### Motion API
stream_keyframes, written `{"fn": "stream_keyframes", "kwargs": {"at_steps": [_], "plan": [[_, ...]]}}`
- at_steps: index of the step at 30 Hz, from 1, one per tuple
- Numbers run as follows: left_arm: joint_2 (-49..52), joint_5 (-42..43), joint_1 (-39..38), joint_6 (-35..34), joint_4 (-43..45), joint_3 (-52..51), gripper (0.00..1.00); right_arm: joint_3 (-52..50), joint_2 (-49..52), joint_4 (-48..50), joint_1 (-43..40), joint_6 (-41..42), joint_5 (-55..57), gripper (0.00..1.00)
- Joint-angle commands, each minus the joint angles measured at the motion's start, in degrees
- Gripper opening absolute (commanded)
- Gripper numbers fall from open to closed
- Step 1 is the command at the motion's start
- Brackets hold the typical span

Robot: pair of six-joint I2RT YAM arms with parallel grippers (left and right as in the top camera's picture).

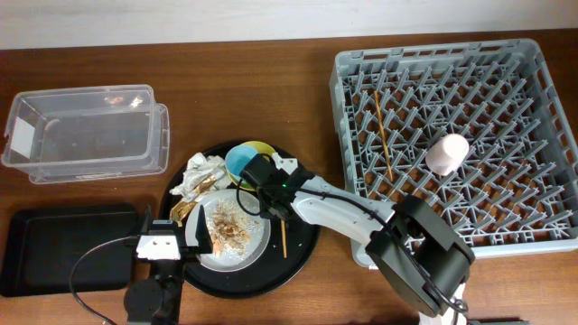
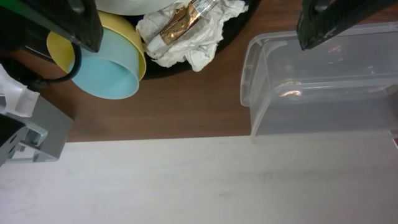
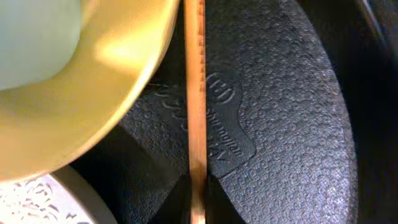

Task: Sort waste into correct bins and load items into the dishwasher rack
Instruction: 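Grasp the second wooden chopstick on the tray with the right gripper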

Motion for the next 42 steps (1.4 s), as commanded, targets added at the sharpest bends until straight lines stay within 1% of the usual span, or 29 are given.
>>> {"fn": "stream_keyframes", "kwargs": {"at_steps": [1,4,8,11,12,13,14,15,17,18,21,22,23,24,27,28,31,32,33,34,38,42], "plan": [[-0.2,0.37,-0.17,1.07,0.11,-0.42,1.0,-0.26,2.67,0.04,0.35,-0.11,1.07,0.04],[-0.2,0.37,-0.17,1.07,0.11,-0.42,0.99,1.27,2.21,-2.47,0.17,-0.09,1.11,0.04],[-0.2,0.37,-0.17,1.07,0.11,-0.42,0.99,7.13,-3.08,-10.86,-4.35,-0.61,1.29,0.04],[-0.2,0.37,-0.17,1.07,0.11,-0.42,0.99,12.9,-8.74,-17.62,-12.55,-8.44,0.61,0.04],[-0.2,0.37,-0.17,1.07,0.11,-0.42,0.99,14.27,-9.9,-18.75,-15.39,-10.45,-1.46,0.04],[-0.2,0.37,-0.17,1.07,0.11,-0.42,0.99,14.93,-10.78,-18.82,-18.01,-12.98,-6.97,0.04],[-0.2,0.37,-0.17,1.07,0.11,-0.42,0.99,15.02,-11.26,-18.27,-20.85,-18.21,-16.2,0.04],[-0.2,0.37,-0.17,1.07,0.11,-0.42,0.99,14.99,-11.13,-18.51,-21.46,-21.77,-19.74,0.08],[-0.2,0.37,-0.17,1.07,0.11,-0.42,0.99,14.47,-10.29,-19.21,-19.65,-24.85,-20.02,0.19],[-0.2,0.37,-0.17,1.07,0.11,-0.42,0.99,14.14,-9.73,-19.08,-17.84,-24.81,-18.69,0.22],[-0.2,0.37,-0.17,1.07,0.11,-0.42,0.99,12.2,-7.26,-16.31,-9.05,-24.0,-9.14,0.47],[-0.2,0.37,-0.17,1.07,0.11,-0.42,0.99,11.1,-5.73,-15.26,-5.84,-19.74,-2.36,0.55],[-0.2,0.37,-0.17,1.07,0.11,-0.42,0.99,10.64,-4.17,-15.17,-3.32,-16.0,2.27,0.55],[-0.2,0.37,-0.17,1.07,0.11,-0.42,0.99,10.6,-2.86,-14.95,-2.01,-14.38,4.15,0.55],[-0.2,0.37,-0.17,1.07,0.11,-0.42,0.99,10.6,1.42,-13.4,0.48,-12.41,5.86,0.52],[-0.2,0.37,-0.17,1.07,0.11,-0.42,1.0,10.6,3.13,-13.2,1.07,-11.8,5.81,0.46],[-0.2,0.37,-0.17,1.07,0.11,-0.42,0.99,10.6,5.66,-13.25,1.16,-11.41,5.35,0.35],[-0.2,0.37,-0.17,1.07,0.11,-0.42,0.99,10.6,5.97,-13.22,1.16,-11.41,5.4,0.34],[-0.2,0.37,-0.17,1.07,0.11,-0.42,0.99,10.6,6.01,-13.16,1.16,-11.41,5.38,0.31],[-0.2,0.37,-0.17,1.07,0.11,-0.42,0.99,10.6,6.12,-13.18,1.16,-11.41,5.38,0.29],[-0.2,0.37,-0.17,1.07,0.11,-0.42,0.99,10.54,8.02,-13.05,1.01,-11.45,5.35,0.28],[-0.2,0.37,-0.17,1.07,0.11,-0.42,0.99,10.54,8.26,-13.18,0.98,-11.43,3.82,0.16]]}}
